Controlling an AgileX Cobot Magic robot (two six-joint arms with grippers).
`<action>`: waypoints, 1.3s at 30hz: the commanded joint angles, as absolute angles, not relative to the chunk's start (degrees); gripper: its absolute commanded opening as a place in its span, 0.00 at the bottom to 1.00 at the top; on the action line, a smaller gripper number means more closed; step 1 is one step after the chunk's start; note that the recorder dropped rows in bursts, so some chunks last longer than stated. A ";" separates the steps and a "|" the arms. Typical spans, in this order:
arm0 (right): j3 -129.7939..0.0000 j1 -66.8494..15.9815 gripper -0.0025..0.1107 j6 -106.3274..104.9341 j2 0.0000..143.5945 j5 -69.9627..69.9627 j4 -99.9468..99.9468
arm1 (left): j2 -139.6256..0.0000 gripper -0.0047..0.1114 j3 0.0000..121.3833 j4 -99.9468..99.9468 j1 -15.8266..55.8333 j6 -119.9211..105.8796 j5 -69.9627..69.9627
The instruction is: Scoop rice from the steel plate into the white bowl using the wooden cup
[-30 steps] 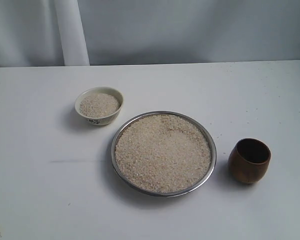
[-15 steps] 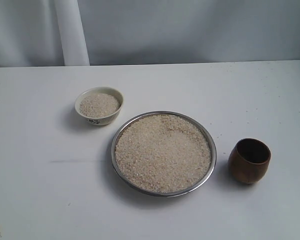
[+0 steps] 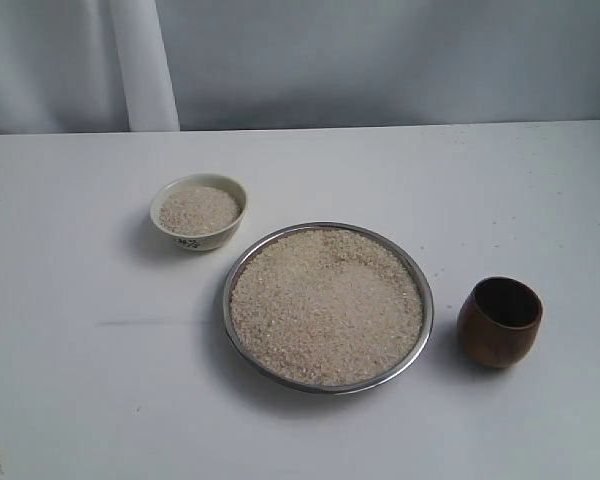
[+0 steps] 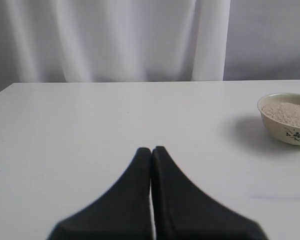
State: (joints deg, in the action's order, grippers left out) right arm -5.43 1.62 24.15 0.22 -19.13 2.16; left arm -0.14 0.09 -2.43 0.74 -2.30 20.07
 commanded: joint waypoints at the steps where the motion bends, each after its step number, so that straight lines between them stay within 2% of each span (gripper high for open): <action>1: -13.47 1.84 0.02 24.92 5.46 -9.55 3.09 | 0.00 0.04 0.00 -2.40 0.89 -2.08 19.74; 7: -22.15 1.84 0.02 24.92 18.78 0.00 10.15 | 0.00 0.04 0.00 -2.40 0.89 -2.08 19.74; 9: -23.58 1.39 0.05 24.46 22.94 0.75 11.62 | 0.00 0.04 0.00 -2.40 0.89 -2.08 19.74; 12: -25.50 -0.93 0.26 23.86 28.40 4.49 11.62 | 0.00 0.04 0.00 -2.40 0.89 -2.08 19.74; 14: -26.48 -3.40 0.46 23.42 31.56 7.16 11.62 | 0.00 0.04 0.00 -2.40 0.89 -2.08 19.74; 15: -26.80 -4.40 0.52 22.64 32.55 7.71 11.62 | 0.00 0.04 0.00 -2.40 0.89 -2.08 19.74; 16: -27.02 -5.54 0.54 22.07 33.52 7.72 11.62 | 0.00 0.04 0.00 -2.40 0.89 -2.08 19.74; 19: -27.29 -8.06 0.51 18.16 35.40 7.57 11.62 | 0.00 0.04 0.00 -2.40 0.89 -2.08 19.74; 21: -27.29 -9.24 0.54 15.11 36.16 7.70 11.62 | 0.00 0.04 0.00 -2.40 0.89 -2.08 19.74; 26: -27.51 -11.28 0.85 12.61 38.49 8.15 11.62 | 0.00 0.04 0.00 -2.40 0.89 -2.08 19.74; 28: -27.51 -12.19 0.92 12.61 39.57 8.16 11.37 | 0.00 0.04 0.00 -2.40 0.89 -2.08 19.74; 30: -27.51 -13.46 0.95 12.61 40.49 8.27 11.18 | 0.00 0.04 0.00 -2.40 0.89 -2.08 19.74; 39: -27.51 -18.30 0.95 11.80 41.15 8.59 11.38 | 0.00 0.04 0.00 -2.40 0.89 -2.08 19.74</action>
